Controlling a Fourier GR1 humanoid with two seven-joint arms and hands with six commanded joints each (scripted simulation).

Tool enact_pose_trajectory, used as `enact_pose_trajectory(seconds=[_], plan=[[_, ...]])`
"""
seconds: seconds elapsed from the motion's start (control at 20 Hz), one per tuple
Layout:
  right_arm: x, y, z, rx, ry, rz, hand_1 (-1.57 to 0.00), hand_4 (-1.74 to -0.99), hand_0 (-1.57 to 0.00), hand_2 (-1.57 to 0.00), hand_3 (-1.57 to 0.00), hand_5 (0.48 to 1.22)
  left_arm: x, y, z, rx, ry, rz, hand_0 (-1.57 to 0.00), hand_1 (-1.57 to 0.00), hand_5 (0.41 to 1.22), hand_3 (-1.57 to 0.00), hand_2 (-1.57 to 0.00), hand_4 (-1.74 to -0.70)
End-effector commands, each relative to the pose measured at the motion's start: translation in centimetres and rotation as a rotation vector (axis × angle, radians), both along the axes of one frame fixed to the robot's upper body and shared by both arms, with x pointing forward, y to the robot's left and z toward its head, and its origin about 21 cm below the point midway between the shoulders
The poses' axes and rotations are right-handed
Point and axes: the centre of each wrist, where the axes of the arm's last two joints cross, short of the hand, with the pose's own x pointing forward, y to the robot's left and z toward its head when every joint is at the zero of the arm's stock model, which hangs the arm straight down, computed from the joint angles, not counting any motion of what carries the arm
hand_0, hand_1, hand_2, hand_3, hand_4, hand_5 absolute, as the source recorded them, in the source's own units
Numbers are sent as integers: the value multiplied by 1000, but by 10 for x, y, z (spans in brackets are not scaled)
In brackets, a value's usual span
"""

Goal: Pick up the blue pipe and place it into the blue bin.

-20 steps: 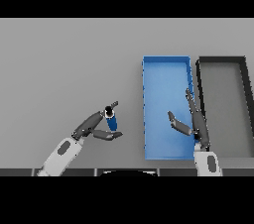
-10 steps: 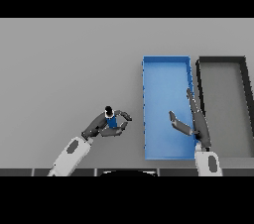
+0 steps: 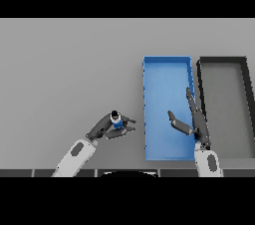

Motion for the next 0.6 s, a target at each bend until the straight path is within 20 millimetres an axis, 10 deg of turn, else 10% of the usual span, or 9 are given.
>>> enact_pose_trajectory(seconds=[0.0, 0.55], plan=[[0, -2, -1, 7, 7, -1, 1, -1219, 1, 1, 1, 628, -1, 2, 5, -15, -24, 7, -1467, -1483, 1188, -1492, -1495, -1478], [-2, -2, -2, -40, -4, -9, 1, -1161, 1, 1, 1, 644, 10, -24, 70, -89, -133, -97, -1562, -1563, 1218, -1564, -1564, -1467]])
